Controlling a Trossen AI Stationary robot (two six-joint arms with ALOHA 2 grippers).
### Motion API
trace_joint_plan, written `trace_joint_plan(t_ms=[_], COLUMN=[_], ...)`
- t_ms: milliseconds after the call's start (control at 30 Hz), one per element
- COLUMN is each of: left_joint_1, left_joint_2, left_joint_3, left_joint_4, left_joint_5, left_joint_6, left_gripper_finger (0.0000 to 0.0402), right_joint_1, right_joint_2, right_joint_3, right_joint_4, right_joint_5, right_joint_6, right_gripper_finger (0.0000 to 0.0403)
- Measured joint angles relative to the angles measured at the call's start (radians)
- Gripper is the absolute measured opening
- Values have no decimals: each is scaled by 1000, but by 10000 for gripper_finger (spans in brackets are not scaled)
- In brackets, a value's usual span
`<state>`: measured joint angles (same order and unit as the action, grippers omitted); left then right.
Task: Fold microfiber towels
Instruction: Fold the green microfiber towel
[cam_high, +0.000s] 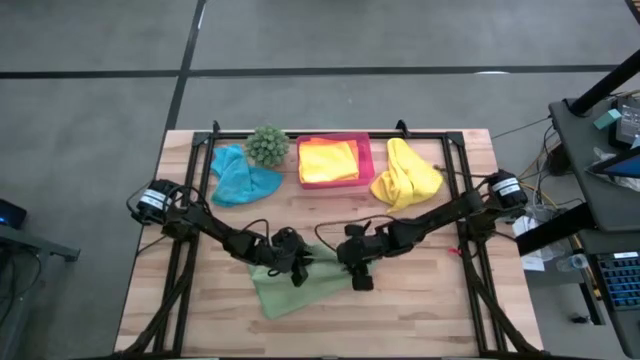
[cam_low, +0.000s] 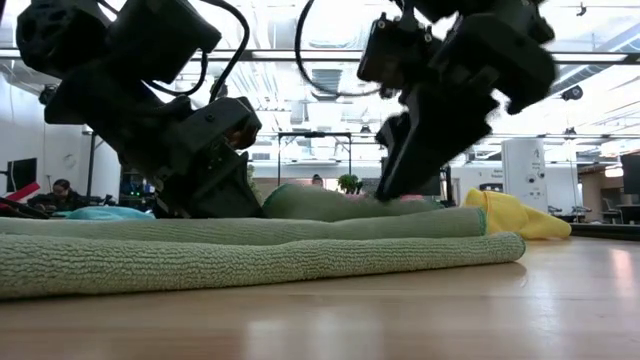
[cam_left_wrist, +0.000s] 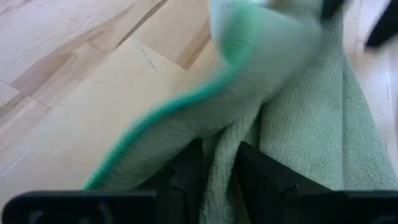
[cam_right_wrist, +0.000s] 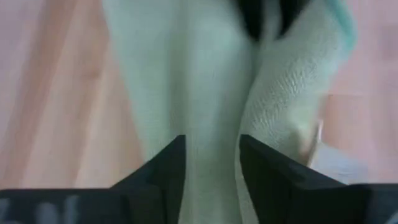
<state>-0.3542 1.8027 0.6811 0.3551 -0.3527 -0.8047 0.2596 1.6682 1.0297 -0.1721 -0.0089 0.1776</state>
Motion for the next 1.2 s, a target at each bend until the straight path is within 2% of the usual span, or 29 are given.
trace_joint_plan(t_ms=[100, 200, 267, 433, 700, 900, 1100, 1200], left_joint_1=[0, 0, 1, 1, -1, 1, 1, 1], left_joint_2=[0, 0, 0, 0, 0, -13, -66, -105], left_joint_3=[0, 0, 0, 0, 1, 0, 7, 13], left_joint_4=[1, 3, 3, 3, 0, -71, -96, -102], left_joint_5=[0, -1, -1, -2, 5, 21, 23, 24], left_joint_6=[0, 0, 0, -1, -28, -78, -37, -22], left_gripper_finger=[86, 86, 86, 86, 86, 86, 86, 86], right_joint_1=[-23, -57, -87, -163, -192, -207, -196, -187], right_joint_2=[-29, -34, -24, 49, 116, 65, -31, -69], right_joint_3=[17, 5, -9, -23, -23, -24, -7, -13], right_joint_4=[-58, -14, 43, 130, 113, 97, 186, 175], right_joint_5=[129, 211, 206, 92, 80, 88, 48, 34], right_joint_6=[-37, -68, -92, -98, -98, -103, -158, -176], right_gripper_finger=[171, 185, 188, 181, 157, 151, 150, 150])
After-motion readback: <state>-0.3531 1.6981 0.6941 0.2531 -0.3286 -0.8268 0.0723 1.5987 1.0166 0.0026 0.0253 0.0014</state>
